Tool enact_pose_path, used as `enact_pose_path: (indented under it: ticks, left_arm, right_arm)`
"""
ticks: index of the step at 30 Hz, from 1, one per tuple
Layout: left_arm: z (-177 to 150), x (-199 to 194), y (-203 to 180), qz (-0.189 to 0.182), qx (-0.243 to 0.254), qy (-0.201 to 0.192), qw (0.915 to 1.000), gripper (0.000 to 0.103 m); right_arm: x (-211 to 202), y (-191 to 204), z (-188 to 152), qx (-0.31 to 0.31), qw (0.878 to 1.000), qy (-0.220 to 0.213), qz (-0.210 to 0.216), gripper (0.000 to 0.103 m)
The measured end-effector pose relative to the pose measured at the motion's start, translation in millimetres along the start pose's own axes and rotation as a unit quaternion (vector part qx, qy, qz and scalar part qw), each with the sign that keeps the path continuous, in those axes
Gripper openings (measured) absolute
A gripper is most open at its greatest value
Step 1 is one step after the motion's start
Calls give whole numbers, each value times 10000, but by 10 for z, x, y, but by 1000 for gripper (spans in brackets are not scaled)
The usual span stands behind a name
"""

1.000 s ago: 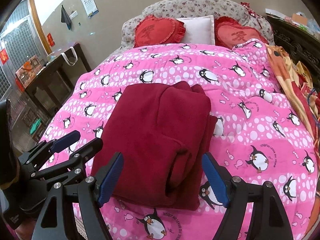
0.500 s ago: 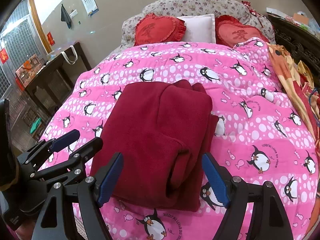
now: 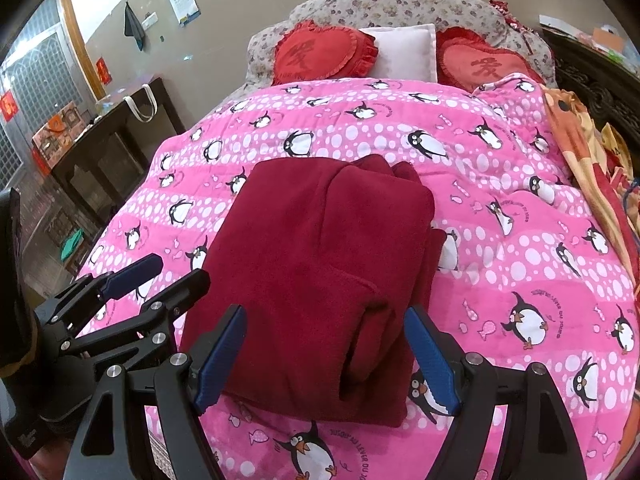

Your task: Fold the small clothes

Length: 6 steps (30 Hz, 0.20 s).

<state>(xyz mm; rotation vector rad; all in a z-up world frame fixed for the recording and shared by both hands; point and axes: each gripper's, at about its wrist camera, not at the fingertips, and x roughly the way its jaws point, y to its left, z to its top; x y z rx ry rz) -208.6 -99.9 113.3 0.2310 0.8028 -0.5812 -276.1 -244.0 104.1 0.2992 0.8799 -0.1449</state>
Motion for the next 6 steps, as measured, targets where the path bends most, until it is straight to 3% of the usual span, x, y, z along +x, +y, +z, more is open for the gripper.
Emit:
enact_pose_path:
  ticks: [6]
  left_arm:
    - [18, 21, 48, -33, -12, 25, 10000, 55]
  right_arm:
    - [7, -30, 25, -38, 10000, -44, -9, 79]
